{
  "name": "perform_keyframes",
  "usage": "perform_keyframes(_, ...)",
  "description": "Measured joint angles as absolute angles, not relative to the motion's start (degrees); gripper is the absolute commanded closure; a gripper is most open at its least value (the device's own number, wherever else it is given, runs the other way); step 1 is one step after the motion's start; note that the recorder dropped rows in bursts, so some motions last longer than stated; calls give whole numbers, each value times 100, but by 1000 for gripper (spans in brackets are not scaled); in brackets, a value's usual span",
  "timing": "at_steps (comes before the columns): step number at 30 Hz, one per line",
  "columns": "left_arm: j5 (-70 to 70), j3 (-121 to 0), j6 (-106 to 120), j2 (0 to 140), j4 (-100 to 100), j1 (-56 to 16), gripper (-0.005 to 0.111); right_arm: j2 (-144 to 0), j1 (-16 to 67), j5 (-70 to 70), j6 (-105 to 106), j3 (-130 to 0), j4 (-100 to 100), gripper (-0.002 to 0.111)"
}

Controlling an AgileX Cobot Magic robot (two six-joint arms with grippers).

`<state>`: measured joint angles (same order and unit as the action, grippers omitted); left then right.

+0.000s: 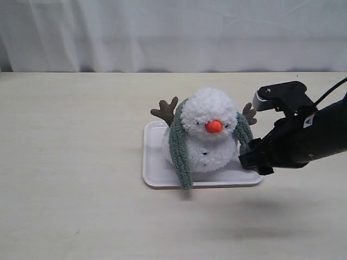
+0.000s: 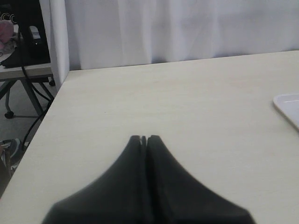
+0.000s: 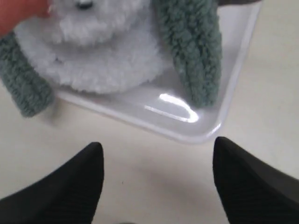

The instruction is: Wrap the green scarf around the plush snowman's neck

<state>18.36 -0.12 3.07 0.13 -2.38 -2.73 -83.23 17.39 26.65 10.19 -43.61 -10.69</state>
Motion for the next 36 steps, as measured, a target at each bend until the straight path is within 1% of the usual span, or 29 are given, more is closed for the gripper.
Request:
perform_keyframes(1, 1836, -12, 307, 13, -238, -273, 107, -8463, 1739, 2050, 1108, -4202, -1085, 45)
perform_keyframes(7, 1836, -12, 307, 13, -238, -273, 107, -9427, 1717, 804, 1456, -4140, -1094, 45)
perform_keyframes(15, 1836, -12, 307, 13, -238, -273, 107, -10347, 1717, -450, 1708, -4140, -1111, 55)
perform_keyframes(17, 1836, -12, 307, 13, -238, -273, 107, -10465, 1717, -560, 1708, -4140, -1132, 63)
perform_keyframes(23, 1836, -12, 307, 13, -238, -273, 107, -10482, 1717, -521, 1683, -4140, -1146, 101)
perform_keyframes(24, 1836, -12, 307, 13, -238, -273, 107, -10437, 1717, -453, 1683, -4140, -1146, 104)
perform_keyframes(29, 1836, -12, 307, 13, -238, -273, 107, -10024, 1717, 40, 1683, -4140, -1146, 104)
perform_keyframes(36, 1836, -12, 307, 13, -238, -273, 107, -9380, 1717, 1134, 1300, -4140, -1248, 104)
